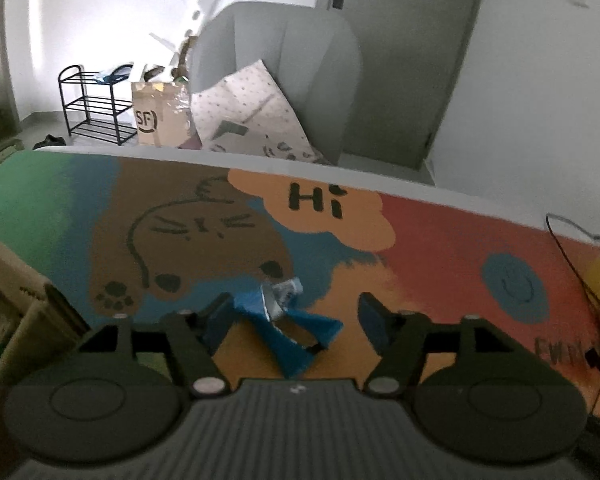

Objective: Organize snacks
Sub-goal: 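Carry the blue-silver packet to the box with the left tool while the right tool carries the clear packet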

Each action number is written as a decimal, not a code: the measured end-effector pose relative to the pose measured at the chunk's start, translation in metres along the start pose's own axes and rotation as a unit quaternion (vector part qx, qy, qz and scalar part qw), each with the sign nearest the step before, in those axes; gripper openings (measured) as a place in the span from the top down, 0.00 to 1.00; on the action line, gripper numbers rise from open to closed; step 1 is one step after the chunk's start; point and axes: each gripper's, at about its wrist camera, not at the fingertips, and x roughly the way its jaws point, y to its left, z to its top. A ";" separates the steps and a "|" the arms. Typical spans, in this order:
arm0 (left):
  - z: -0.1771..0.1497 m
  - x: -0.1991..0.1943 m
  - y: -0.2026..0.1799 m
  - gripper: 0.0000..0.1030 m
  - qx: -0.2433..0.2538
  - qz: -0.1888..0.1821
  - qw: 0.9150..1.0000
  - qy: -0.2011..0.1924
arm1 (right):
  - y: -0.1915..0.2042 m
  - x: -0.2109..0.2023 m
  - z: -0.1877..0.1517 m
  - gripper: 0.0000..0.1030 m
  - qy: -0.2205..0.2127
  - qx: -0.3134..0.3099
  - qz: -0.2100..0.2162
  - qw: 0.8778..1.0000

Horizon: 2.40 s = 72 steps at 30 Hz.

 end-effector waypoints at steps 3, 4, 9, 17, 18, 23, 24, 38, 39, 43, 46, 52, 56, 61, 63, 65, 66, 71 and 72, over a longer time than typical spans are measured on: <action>0.001 0.003 0.000 0.31 -0.006 0.003 1.000 -0.005 | 0.001 0.000 -0.001 0.61 -0.001 -0.001 -0.001 1.000; 0.000 0.005 0.000 0.31 -0.006 0.005 1.000 -0.005 | 0.001 0.000 0.000 0.61 0.000 -0.001 0.000 1.000; -0.007 0.015 -0.002 0.36 0.010 0.015 1.000 0.010 | 0.001 0.002 0.001 0.60 0.000 0.001 0.002 1.000; -0.006 0.006 0.004 0.64 0.015 0.004 1.000 0.019 | 0.006 0.003 0.001 0.52 -0.001 -0.003 -0.006 1.000; -0.007 0.004 0.004 0.64 0.016 0.001 1.000 0.018 | 0.006 0.004 0.001 0.51 -0.002 -0.003 -0.007 1.000; -0.011 -0.010 0.002 0.64 0.028 -0.018 0.999 0.019 | 0.015 0.007 -0.001 0.39 0.003 -0.023 -0.011 1.000; -0.012 -0.013 0.001 0.64 0.030 -0.021 0.999 0.020 | 0.018 0.008 -0.002 0.38 0.004 -0.030 -0.013 0.999; -0.033 -0.052 0.003 0.64 0.072 -0.067 0.995 0.032 | 0.046 -0.007 -0.027 0.56 -0.004 -0.077 -0.070 0.995; -0.034 -0.055 0.004 0.64 0.073 -0.069 0.994 0.032 | 0.045 -0.012 -0.029 0.56 -0.006 -0.063 -0.066 0.996; -0.040 -0.070 0.007 0.64 0.082 -0.080 0.993 0.031 | 0.040 -0.035 -0.037 0.56 -0.020 -0.022 -0.055 0.998; -0.043 -0.081 0.011 0.64 0.088 -0.087 0.992 0.027 | 0.042 -0.049 -0.040 0.56 -0.026 -0.006 -0.047 0.999; -0.047 -0.111 0.021 0.64 0.101 -0.104 0.989 0.013 | 0.057 -0.076 -0.047 0.56 -0.042 -0.001 -0.045 0.998; -0.048 -0.130 0.031 0.64 0.106 -0.112 0.988 0.002 | 0.067 -0.089 -0.050 0.56 -0.050 -0.002 -0.045 0.998; -0.046 -0.151 0.044 0.64 0.108 -0.122 0.987 -0.011 | 0.080 -0.106 -0.054 0.56 -0.063 -0.003 -0.038 0.997; -0.045 -0.160 0.050 0.64 0.106 -0.125 0.986 -0.018 | 0.086 -0.112 -0.055 0.56 -0.068 -0.005 -0.035 0.997; -0.043 -0.169 0.057 0.64 0.107 -0.129 0.986 -0.024 | 0.093 -0.118 -0.055 0.56 -0.073 -0.009 -0.033 0.997; -0.043 -0.174 0.060 0.64 0.107 -0.131 0.985 -0.027 | 0.097 -0.120 -0.056 0.56 -0.075 -0.011 -0.031 0.997; -0.039 -0.189 0.075 0.65 0.104 -0.136 0.985 -0.039 | 0.115 -0.129 -0.058 0.56 -0.084 -0.021 -0.019 0.996; -0.039 -0.190 0.078 0.65 0.105 -0.136 0.984 -0.041 | 0.118 -0.130 -0.059 0.56 -0.084 -0.024 -0.017 0.996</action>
